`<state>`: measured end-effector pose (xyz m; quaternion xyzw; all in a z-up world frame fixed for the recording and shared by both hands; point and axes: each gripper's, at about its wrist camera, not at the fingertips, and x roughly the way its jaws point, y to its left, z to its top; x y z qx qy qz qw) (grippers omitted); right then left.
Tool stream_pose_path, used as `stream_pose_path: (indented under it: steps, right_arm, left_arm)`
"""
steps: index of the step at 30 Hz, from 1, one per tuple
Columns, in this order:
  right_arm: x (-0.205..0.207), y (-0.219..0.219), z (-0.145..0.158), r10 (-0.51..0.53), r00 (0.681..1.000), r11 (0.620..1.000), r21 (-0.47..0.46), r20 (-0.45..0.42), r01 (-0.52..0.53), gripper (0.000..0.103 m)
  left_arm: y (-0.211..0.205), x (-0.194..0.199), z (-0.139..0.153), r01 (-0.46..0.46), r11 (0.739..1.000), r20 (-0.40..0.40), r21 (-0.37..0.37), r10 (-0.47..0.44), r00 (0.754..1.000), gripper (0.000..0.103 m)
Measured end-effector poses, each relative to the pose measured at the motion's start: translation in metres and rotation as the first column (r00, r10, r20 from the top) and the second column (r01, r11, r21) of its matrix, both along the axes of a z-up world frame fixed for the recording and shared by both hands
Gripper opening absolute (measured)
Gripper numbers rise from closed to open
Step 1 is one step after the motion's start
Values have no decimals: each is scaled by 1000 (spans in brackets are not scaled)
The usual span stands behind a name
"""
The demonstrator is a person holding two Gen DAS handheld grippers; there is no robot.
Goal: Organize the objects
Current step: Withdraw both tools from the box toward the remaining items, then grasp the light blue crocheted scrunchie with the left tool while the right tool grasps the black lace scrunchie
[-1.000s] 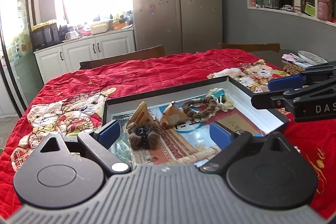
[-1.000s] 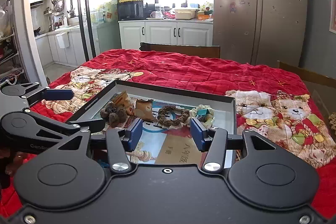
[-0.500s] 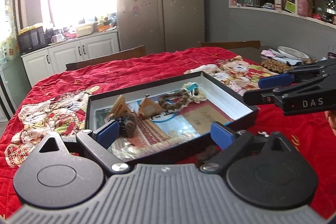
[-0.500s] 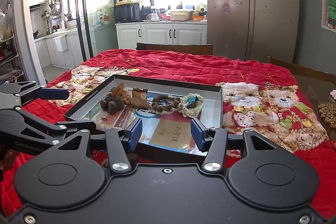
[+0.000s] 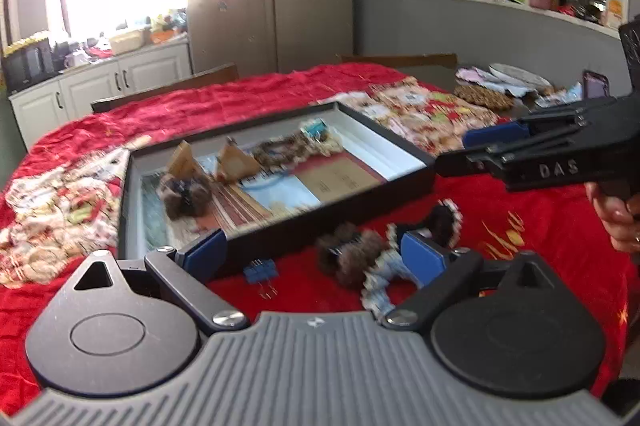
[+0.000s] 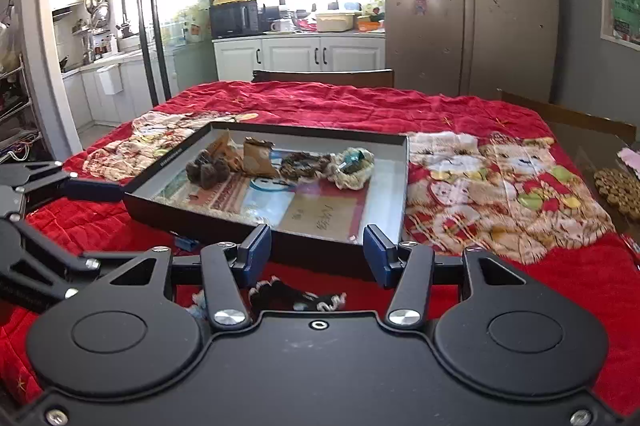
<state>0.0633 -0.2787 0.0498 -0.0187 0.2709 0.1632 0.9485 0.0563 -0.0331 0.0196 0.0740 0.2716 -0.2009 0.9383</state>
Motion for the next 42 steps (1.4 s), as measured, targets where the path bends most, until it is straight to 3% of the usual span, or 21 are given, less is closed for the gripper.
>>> stream_pose_path:
  steps: [12, 24, 34, 42]
  right_arm:
    - [-1, 2, -35, -27, 998, 1000, -7, -60, 26, 47]
    - [1, 5, -51, -41, 996, 999, -24, -73, 39, 44]
    - [4, 2, -62, -36, 994, 999, 2, -103, 36, 28]
    - [3, 1, -65, -29, 994, 1000, 7, -108, 30, 21]
  left_arm:
    - [-17, -2, -28, 38, 999, -75, -7, -38, 996, 94]
    - [-24, 3, -45, 38, 999, -126, -15, -39, 991, 87]
    - [-26, 6, -50, 26, 998, -155, -62, -35, 987, 64]
    - [-24, 7, -51, 18, 995, -177, -98, -35, 984, 56]
